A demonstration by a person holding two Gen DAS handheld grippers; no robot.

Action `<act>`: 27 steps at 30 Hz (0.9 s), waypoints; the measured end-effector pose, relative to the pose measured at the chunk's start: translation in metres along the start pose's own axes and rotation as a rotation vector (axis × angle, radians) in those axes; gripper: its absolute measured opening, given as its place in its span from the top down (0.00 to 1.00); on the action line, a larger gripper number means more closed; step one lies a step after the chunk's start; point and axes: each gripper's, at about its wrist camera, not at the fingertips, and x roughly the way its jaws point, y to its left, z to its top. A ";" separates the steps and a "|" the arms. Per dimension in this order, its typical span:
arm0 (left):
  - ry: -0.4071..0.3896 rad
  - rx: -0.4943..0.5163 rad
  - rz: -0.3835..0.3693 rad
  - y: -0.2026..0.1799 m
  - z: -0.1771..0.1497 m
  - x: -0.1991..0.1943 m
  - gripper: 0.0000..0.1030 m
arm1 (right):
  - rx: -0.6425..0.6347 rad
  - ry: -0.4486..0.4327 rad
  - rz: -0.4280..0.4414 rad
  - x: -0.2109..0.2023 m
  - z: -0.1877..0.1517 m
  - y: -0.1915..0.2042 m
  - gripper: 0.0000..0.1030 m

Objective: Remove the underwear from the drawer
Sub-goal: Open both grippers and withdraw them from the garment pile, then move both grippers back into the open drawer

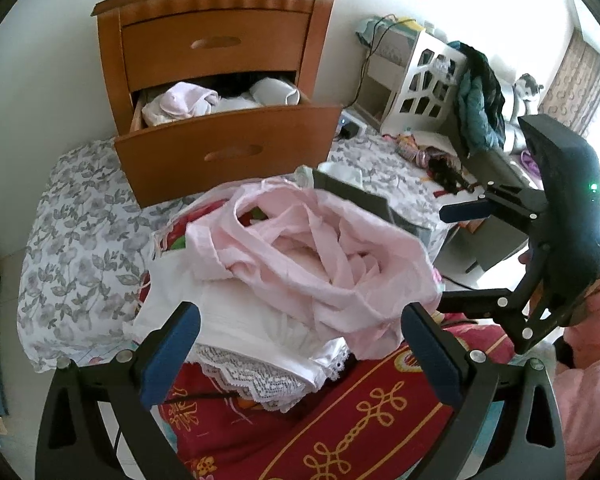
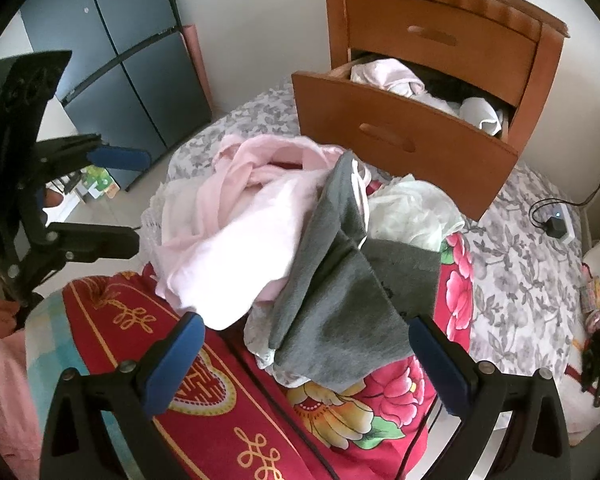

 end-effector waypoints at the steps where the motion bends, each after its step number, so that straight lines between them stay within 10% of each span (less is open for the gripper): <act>1: -0.007 0.001 0.002 0.002 0.004 -0.004 0.02 | 0.006 -0.007 0.005 -0.002 0.001 -0.002 0.00; 16: -0.169 -0.085 0.193 0.082 0.168 -0.007 0.02 | 0.120 -0.137 -0.069 -0.046 0.120 -0.079 0.00; 27: -0.143 -0.189 0.155 0.133 0.251 0.060 0.02 | 0.240 -0.149 -0.119 0.002 0.224 -0.165 0.00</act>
